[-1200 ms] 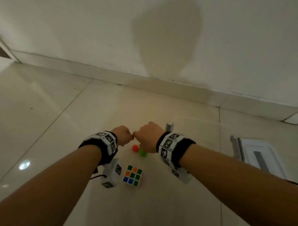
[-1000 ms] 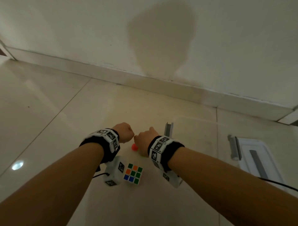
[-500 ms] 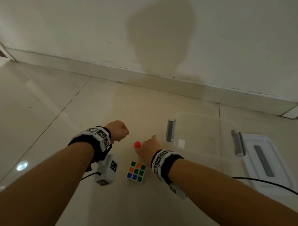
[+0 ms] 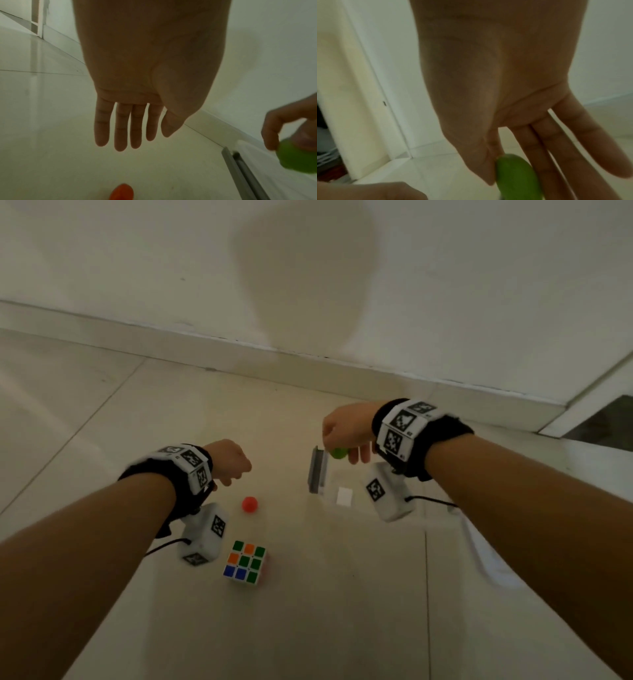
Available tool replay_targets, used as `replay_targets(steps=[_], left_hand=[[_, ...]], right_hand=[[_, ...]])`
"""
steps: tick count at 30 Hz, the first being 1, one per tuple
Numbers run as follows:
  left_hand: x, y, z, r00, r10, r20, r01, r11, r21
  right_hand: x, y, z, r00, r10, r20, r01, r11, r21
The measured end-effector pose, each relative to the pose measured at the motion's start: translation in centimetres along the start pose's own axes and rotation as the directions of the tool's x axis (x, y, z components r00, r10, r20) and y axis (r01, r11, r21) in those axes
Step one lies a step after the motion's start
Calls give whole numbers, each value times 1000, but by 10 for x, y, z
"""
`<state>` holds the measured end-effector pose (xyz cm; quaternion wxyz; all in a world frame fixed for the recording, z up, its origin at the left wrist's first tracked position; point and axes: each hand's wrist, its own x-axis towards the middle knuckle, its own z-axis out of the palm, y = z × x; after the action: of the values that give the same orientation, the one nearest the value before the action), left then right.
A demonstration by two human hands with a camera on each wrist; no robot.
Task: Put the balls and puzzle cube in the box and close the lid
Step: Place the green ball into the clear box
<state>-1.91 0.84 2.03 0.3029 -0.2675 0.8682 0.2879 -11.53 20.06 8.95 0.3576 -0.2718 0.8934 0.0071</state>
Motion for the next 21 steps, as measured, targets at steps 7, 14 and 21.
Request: replay_targets(steps=[7, 14, 21], left_hand=[[7, 22, 35, 999, -12, 32, 4, 966, 258], [29, 9, 52, 999, -28, 17, 21, 946, 323], [40, -6, 58, 999, 1, 38, -19, 883, 469]], right_hand=[[24, 48, 46, 979, 96, 182, -110, 992, 69], [47, 50, 60, 984, 52, 169, -83, 980, 183], [52, 48, 58, 998, 68, 18, -70, 986, 151]])
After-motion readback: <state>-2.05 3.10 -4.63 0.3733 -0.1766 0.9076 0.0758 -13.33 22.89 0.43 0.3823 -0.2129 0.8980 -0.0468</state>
